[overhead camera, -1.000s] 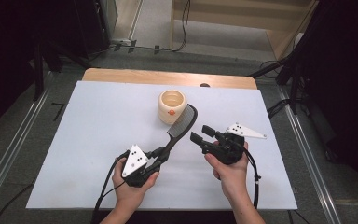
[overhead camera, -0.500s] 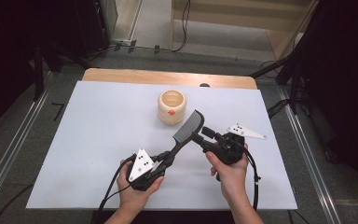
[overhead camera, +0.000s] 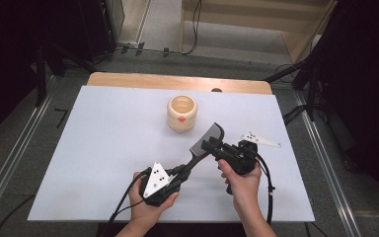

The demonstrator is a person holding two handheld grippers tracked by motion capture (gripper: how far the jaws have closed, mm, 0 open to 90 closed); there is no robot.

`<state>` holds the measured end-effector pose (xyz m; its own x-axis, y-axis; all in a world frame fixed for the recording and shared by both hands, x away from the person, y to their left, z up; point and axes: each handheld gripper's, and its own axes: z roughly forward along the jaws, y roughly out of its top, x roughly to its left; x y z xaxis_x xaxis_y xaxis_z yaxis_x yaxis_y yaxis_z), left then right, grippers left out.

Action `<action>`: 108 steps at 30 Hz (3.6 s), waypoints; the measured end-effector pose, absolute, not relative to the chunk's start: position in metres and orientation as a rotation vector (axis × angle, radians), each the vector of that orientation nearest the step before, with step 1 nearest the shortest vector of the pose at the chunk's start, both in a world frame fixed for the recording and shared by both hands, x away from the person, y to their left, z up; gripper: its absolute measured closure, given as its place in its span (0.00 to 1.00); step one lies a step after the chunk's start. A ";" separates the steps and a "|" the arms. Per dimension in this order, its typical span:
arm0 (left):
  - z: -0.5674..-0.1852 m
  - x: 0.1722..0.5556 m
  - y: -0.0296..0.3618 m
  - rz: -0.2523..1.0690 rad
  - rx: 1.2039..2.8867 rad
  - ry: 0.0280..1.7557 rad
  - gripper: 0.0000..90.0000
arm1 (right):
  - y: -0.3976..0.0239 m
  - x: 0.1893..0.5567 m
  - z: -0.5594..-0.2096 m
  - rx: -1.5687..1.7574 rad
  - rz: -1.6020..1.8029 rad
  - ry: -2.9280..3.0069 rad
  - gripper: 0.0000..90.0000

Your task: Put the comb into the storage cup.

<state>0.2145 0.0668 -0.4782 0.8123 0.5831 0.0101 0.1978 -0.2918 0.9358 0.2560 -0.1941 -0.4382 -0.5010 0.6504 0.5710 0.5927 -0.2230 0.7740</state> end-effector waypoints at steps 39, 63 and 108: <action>-0.474 0.231 0.097 0.269 1.808 0.637 0.00 | -0.195 0.239 -0.426 1.275 1.926 1.888 0.92; -0.476 0.233 0.181 0.409 1.764 0.753 0.00 | -0.205 0.252 -0.408 1.196 1.825 1.855 0.92; -0.482 0.228 0.294 0.568 1.653 0.939 0.00 | -0.198 0.279 -0.392 1.142 1.772 1.823 0.92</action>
<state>0.2283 0.2940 -0.4820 0.5714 0.8146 -0.0993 0.2908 -0.0879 0.9527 0.2790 -0.1977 -0.3921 -0.6125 0.7400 0.2779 0.2989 -0.1086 0.9481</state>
